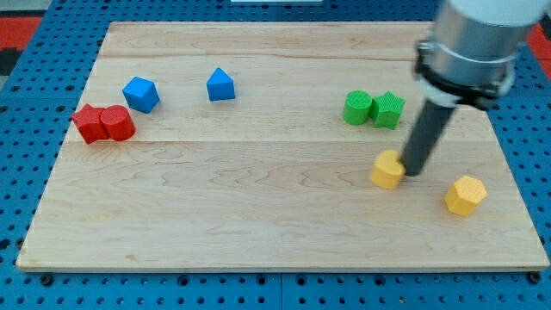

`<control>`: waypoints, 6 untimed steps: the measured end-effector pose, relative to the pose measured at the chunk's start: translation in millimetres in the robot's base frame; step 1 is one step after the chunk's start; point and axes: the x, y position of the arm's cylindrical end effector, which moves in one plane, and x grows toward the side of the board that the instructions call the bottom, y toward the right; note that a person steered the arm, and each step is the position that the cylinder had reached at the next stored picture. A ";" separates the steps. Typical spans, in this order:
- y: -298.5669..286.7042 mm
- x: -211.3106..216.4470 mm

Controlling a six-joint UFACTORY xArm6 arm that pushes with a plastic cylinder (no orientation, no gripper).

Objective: Move the yellow heart towards the center of the board

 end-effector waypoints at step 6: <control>-236.7 27.1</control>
